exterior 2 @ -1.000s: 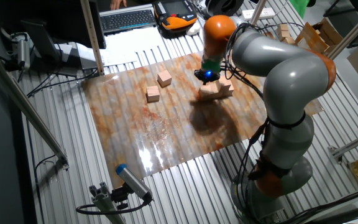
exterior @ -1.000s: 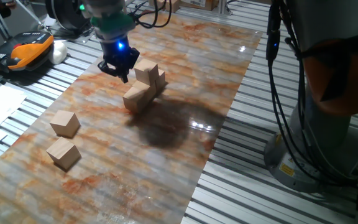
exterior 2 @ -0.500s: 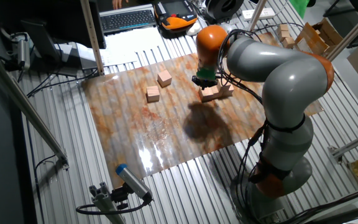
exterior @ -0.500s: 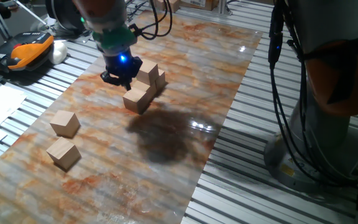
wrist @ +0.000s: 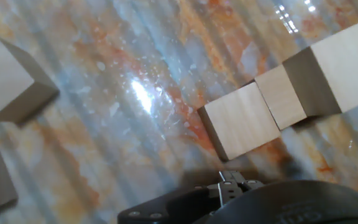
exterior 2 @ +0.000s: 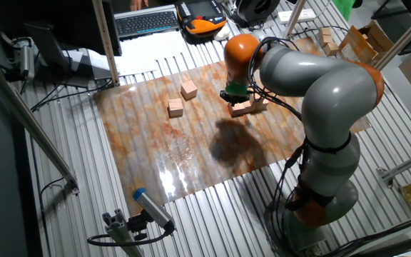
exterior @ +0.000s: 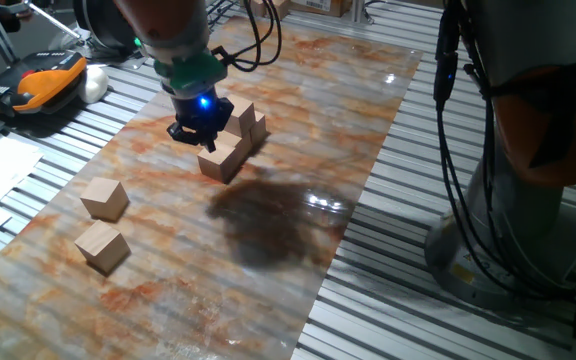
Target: Stack the blocks into a pyramid shape
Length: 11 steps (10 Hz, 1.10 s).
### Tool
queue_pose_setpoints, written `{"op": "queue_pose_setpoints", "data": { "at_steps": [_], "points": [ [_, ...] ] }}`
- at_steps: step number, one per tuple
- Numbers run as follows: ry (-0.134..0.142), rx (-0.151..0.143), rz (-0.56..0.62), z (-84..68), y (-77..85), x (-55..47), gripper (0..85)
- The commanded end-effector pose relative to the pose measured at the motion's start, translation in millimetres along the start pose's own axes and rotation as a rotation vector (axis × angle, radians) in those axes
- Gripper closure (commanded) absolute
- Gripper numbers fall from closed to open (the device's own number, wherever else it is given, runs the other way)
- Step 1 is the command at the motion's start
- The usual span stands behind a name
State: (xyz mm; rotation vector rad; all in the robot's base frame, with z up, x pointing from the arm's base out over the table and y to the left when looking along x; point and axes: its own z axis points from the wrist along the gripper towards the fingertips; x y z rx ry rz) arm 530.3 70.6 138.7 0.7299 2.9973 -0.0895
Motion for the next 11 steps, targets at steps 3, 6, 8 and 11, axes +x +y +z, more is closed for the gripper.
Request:
{"op": "queue_pose_setpoints", "data": {
  "at_steps": [3,6,8,11],
  "points": [
    [0.074,-0.048,-0.020,0.0,0.0,-0.1,85.0],
    [0.113,-0.081,0.000,0.0,0.0,-0.1,85.0],
    [0.103,-0.055,-0.008,0.0,0.0,-0.1,85.0],
    [0.096,-0.020,-0.048,0.0,0.0,-0.1,85.0]
  ]
}}
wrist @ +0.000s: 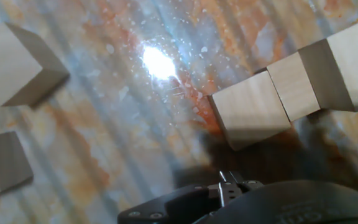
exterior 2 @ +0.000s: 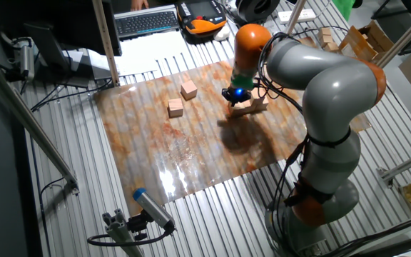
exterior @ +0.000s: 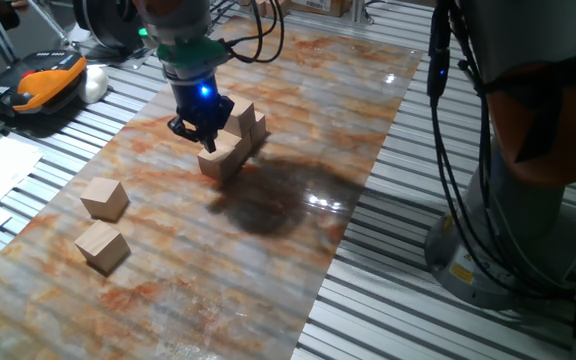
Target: Stack the blocks into a pyramid shape
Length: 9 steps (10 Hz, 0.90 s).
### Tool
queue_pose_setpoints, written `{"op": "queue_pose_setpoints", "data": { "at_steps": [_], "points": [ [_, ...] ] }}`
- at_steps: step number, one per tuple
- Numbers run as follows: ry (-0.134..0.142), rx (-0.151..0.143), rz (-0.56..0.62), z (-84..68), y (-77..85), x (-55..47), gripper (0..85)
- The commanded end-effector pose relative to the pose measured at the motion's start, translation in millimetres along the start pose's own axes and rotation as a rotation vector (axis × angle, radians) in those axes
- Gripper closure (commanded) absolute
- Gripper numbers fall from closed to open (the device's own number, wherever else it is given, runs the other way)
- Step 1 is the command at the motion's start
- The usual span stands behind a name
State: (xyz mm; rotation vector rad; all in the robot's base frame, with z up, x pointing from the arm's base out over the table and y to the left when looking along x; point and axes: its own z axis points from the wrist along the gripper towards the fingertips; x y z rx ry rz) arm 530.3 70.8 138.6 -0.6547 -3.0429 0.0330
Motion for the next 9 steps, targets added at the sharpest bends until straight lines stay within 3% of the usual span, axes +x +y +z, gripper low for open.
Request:
{"op": "queue_pose_setpoints", "data": {
  "at_steps": [1,4,6,8,9],
  "points": [
    [-0.016,0.004,-0.042,-0.2,-0.2,-0.1,85.0],
    [-0.009,-0.014,-0.188,-0.2,-0.2,-0.1,85.0],
    [-0.019,-0.026,-0.236,-0.2,-0.2,-0.1,85.0],
    [-0.023,-0.059,-0.264,-0.2,-0.2,-0.1,85.0],
    [-0.002,-0.079,-0.281,-0.2,-0.2,-0.1,85.0]
  ]
}}
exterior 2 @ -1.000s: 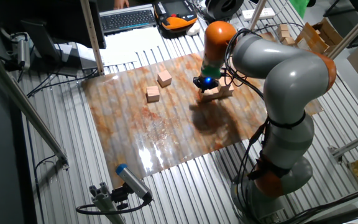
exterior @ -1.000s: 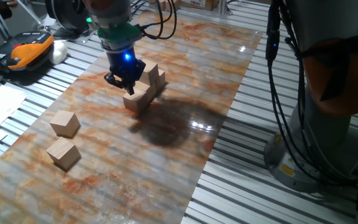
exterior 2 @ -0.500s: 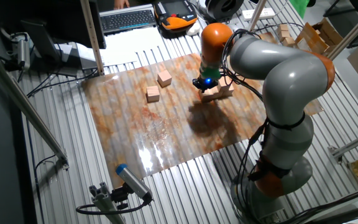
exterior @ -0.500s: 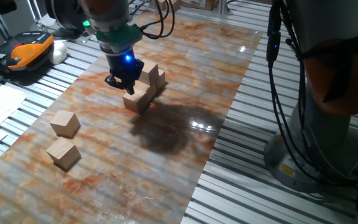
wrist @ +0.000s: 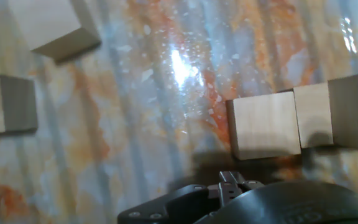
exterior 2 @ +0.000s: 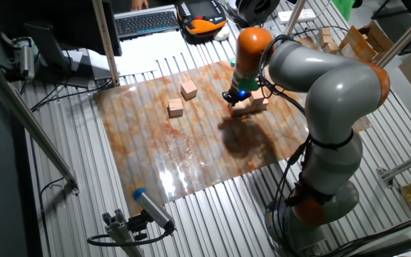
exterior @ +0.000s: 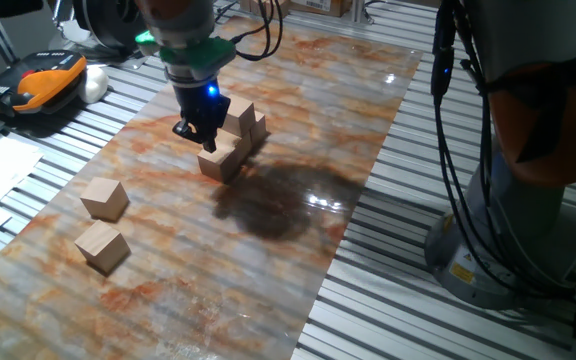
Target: Stack the blocks into a pyramid shape
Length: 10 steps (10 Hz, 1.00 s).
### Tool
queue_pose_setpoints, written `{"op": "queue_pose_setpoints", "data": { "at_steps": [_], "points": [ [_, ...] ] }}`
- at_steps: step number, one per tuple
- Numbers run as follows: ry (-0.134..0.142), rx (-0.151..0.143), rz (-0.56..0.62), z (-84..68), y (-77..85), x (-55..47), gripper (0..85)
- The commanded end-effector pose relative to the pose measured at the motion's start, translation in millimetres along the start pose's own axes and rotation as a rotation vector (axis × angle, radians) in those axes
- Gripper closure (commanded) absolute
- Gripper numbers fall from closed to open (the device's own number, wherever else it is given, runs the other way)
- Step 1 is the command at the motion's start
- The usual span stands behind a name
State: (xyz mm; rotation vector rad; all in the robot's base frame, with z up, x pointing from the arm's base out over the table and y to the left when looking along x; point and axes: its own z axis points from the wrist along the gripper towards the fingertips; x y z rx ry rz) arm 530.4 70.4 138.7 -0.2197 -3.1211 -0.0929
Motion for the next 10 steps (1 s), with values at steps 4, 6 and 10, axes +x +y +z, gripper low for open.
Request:
{"op": "queue_pose_setpoints", "data": {
  "at_steps": [4,6,10],
  "points": [
    [-0.010,0.029,-0.021,0.0,0.2,0.0,85.0],
    [0.004,0.017,0.001,0.0,0.2,0.0,85.0],
    [-0.003,0.001,0.033,0.0,0.2,0.0,85.0]
  ]
}}
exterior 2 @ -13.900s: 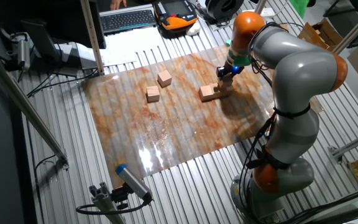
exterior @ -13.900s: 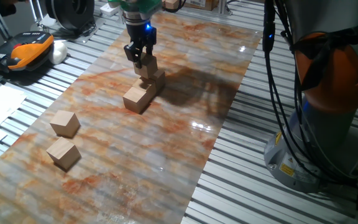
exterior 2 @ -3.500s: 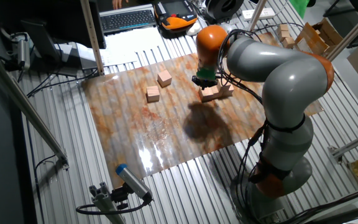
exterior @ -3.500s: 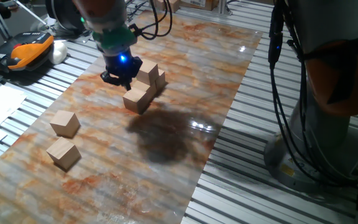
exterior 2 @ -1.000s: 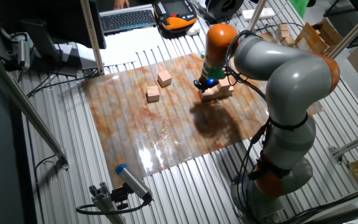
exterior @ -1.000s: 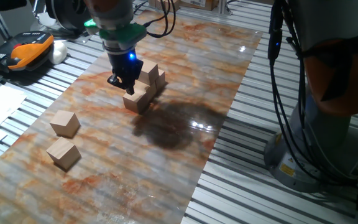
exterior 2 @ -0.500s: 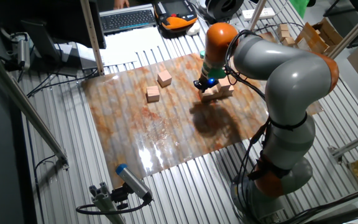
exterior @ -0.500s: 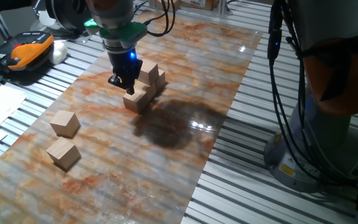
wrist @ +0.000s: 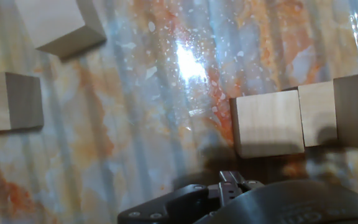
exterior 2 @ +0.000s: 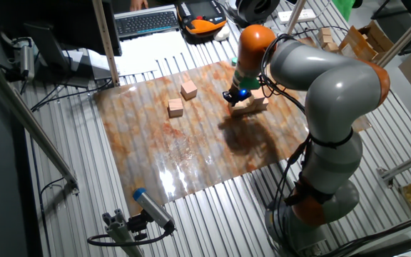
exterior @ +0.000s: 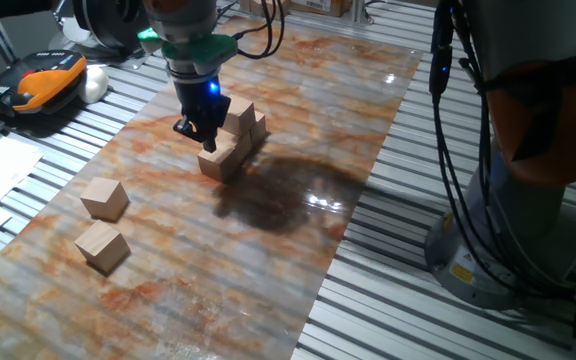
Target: Stack the blocks into a pyramid shape
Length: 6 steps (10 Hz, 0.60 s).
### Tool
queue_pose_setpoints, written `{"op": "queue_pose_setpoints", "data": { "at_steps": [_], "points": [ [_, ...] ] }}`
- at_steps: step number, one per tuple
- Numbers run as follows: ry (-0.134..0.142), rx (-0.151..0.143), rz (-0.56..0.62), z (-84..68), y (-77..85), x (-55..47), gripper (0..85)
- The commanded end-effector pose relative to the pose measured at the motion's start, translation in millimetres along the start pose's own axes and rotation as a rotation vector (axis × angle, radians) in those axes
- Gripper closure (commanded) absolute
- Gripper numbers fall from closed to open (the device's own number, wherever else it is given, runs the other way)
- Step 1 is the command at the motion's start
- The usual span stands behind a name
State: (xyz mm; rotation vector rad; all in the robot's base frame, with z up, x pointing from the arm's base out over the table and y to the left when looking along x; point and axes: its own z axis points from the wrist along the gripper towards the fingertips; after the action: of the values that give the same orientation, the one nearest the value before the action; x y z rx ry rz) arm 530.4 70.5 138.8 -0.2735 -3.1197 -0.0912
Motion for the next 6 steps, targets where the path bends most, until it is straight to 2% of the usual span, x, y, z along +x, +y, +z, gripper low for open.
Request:
{"op": "queue_pose_setpoints", "data": {
  "at_steps": [1,2,3,5,6],
  "points": [
    [-0.004,0.008,0.004,0.0,0.0,0.0,85.0],
    [-0.010,0.021,0.021,0.1,0.1,-0.2,85.0],
    [-0.003,0.017,0.030,-1.0,0.5,-0.5,85.0],
    [0.018,-0.028,0.078,-0.1,0.7,-0.7,85.0],
    [0.017,-0.033,0.098,0.7,2.0,-1.2,85.0]
  ]
}}
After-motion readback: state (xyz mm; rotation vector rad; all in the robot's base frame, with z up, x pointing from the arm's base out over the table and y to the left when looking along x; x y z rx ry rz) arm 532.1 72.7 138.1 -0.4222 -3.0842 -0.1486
